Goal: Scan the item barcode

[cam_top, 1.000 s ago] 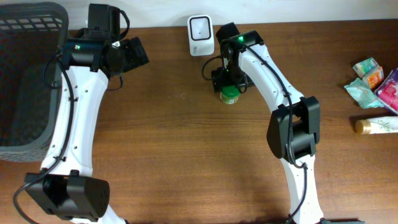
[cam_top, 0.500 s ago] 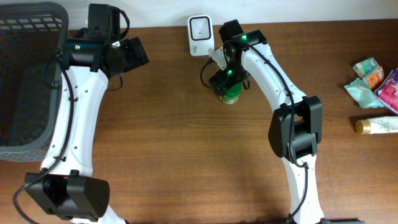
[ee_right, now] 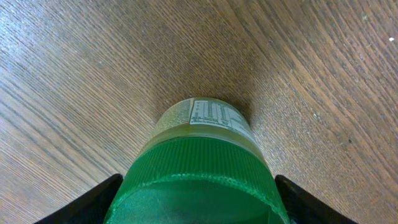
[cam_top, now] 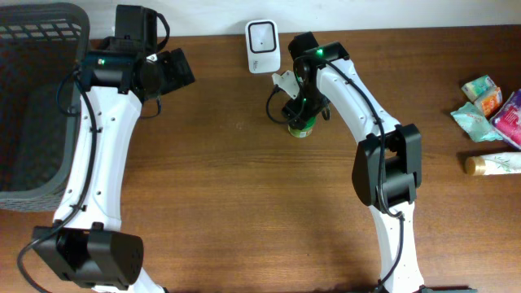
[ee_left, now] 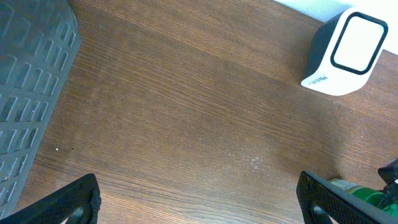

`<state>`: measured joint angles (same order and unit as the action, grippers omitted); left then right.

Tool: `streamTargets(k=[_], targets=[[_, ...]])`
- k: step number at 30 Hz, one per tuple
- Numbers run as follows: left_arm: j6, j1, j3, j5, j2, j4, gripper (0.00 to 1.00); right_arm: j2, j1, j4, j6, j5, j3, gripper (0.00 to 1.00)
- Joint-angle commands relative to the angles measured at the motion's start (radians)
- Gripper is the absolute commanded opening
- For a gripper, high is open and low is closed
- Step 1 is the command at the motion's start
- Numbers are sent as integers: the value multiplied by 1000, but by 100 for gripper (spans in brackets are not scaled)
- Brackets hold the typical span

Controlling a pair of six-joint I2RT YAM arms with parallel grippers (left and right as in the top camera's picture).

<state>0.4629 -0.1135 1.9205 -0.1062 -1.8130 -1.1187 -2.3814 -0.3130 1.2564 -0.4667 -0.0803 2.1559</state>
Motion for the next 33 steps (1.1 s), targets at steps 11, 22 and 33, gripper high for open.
streamTargets(k=[11, 22, 33], targets=[[-20, -2, -3, -11, -6, -1, 99, 17, 4, -219, 201, 13, 329, 57], [-20, -2, -3, -11, -6, -1, 99, 14, -64, -953, 274, 169, 112, 57], [-20, -2, -3, -11, -6, -1, 99, -42, -108, -1197, 256, 379, -24, 57]])
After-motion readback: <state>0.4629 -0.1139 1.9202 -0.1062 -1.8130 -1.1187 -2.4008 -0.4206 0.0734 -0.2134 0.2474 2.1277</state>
